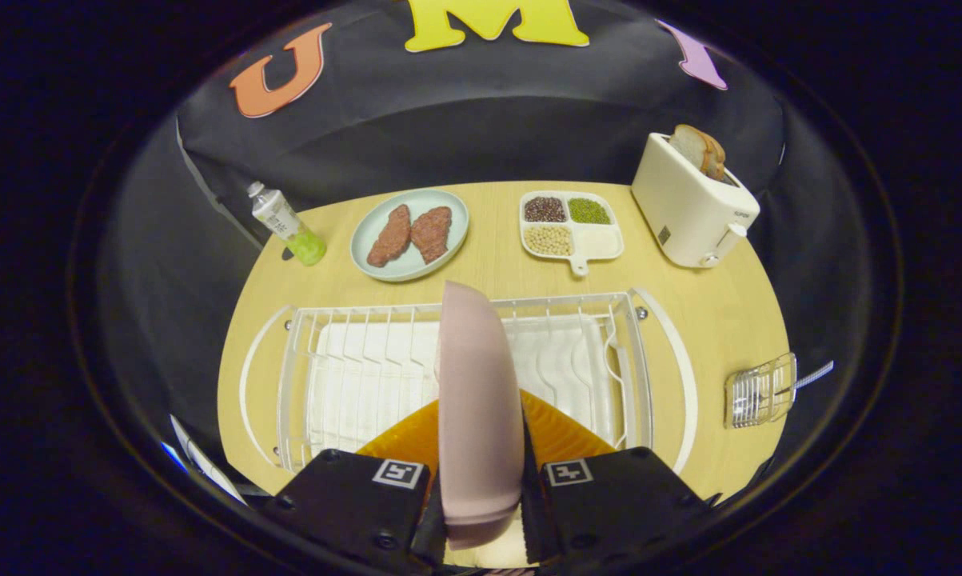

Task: Take the plate from the dish rack, then take the spoon from the basket and place it into the plate.

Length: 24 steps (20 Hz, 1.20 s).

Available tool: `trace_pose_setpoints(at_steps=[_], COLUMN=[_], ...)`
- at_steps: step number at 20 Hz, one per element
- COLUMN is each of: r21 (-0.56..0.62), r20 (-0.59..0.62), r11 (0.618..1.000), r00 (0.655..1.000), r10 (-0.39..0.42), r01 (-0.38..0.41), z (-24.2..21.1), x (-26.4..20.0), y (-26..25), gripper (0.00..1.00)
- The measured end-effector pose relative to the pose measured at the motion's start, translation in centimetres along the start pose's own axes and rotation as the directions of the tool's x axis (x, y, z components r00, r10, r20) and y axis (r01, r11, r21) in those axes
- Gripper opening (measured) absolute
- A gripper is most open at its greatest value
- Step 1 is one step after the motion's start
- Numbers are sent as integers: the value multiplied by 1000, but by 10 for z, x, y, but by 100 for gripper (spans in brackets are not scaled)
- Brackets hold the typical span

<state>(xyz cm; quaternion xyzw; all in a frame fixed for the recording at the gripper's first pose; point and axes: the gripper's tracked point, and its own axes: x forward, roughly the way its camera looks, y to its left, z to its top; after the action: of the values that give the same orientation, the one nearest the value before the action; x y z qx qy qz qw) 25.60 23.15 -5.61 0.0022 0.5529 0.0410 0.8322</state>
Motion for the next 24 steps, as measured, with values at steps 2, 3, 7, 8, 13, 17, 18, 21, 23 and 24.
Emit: trace_pose_setpoints(at_steps=[2,3,7,8,13,17,18,21,23,24], r21=[5,8,10,0,-47,-72,-75,-66,-48,-35], r20=[-2,0,-16,-24,-35,39,56,100,122,134], r11=[999,999,995,993,983,976,977,989,998,999], r00=[999,999,994,993,983,979,979,987,992,991], r10=[-33,-47,-104,-117,-181,-201,-194,-127,-43,-15], r01=[33,47,104,117,179,204,198,134,49,20], z=[2,5,6,6,9,23,22,11,-4,-16], x=[-4,-8,-16,-16,-27,-52,-61,-80,-95,-101], y=[-3,-4,-5,-4,0,5,6,5,0,-9], gripper=[40,40,39,39,39,38,35,35,34,35])
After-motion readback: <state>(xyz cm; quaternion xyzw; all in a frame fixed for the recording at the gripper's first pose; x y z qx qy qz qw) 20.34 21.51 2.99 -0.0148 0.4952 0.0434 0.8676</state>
